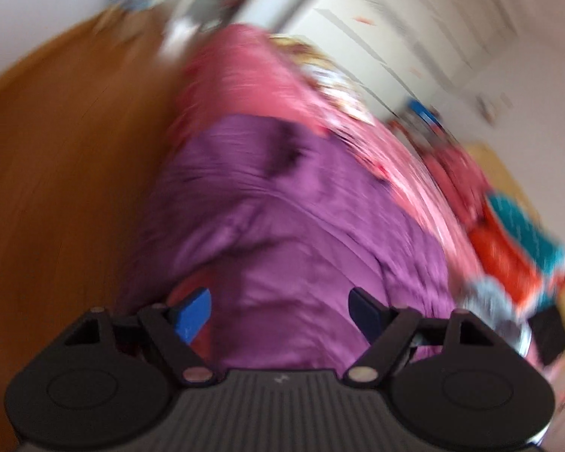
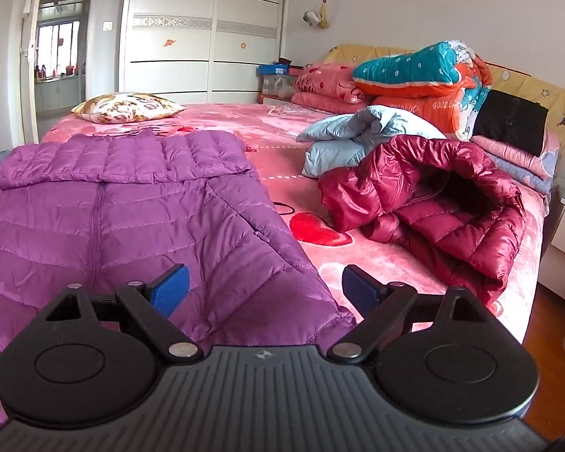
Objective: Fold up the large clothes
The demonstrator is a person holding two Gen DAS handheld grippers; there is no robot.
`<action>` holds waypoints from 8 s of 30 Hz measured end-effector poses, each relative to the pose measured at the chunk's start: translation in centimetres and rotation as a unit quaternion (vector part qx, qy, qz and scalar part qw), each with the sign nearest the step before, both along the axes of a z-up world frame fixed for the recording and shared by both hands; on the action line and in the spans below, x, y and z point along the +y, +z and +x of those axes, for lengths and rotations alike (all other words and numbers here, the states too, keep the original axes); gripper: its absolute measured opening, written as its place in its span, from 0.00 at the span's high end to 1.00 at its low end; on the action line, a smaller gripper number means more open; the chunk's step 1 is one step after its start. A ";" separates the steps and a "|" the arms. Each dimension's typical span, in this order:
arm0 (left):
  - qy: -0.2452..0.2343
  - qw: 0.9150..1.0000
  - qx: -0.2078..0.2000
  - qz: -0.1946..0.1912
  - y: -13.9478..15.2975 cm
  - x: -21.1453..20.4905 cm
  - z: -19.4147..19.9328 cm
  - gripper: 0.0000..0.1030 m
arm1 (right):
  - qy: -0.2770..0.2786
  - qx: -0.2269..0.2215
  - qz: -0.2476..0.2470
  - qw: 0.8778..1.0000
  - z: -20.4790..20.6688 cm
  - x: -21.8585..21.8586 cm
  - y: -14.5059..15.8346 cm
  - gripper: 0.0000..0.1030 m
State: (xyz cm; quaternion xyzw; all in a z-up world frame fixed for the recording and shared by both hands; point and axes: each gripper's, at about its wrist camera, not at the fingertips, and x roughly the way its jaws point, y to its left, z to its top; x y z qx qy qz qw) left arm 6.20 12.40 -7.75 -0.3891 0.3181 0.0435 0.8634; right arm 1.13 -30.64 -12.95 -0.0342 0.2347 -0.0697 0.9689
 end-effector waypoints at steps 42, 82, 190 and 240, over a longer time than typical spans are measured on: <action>0.254 0.874 0.050 -0.411 -21.4 9.3 8.3 0.36 | 0.026 0.058 -0.004 0.998 4.6 0.3 -3.0 0.00; -0.336 0.759 -0.072 0.553 4.1 -28.3 15.6 0.33 | -0.001 0.022 0.260 0.965 6.0 -8.0 -2.1 0.00; -0.342 0.605 -0.230 0.682 -6.2 -29.6 11.1 0.00 | 0.522 0.010 -0.226 0.822 20.5 30.4 10.4 0.04; -0.288 0.590 -0.233 0.717 -5.6 -27.7 14.2 0.01 | 0.416 0.005 -0.098 0.904 26.9 26.4 15.6 0.02</action>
